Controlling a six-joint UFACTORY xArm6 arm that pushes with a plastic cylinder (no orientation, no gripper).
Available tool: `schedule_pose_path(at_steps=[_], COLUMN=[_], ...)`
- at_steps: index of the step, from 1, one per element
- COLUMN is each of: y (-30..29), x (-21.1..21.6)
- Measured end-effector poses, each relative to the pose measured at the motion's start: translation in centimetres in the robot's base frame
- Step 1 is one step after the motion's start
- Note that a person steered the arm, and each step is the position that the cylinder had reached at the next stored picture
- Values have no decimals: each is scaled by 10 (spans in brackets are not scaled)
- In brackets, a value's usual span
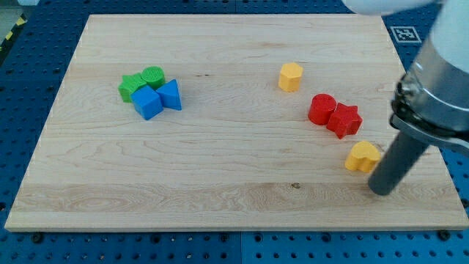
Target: Push the yellow heart close to the red star
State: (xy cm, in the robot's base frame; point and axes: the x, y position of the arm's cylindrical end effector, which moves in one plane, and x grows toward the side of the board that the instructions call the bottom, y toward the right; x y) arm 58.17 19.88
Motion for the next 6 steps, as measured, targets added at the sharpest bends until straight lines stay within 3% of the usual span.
schedule_pose_path(at_steps=[2, 5, 6], y=[25, -33, -5], x=[-13, -27, -17])
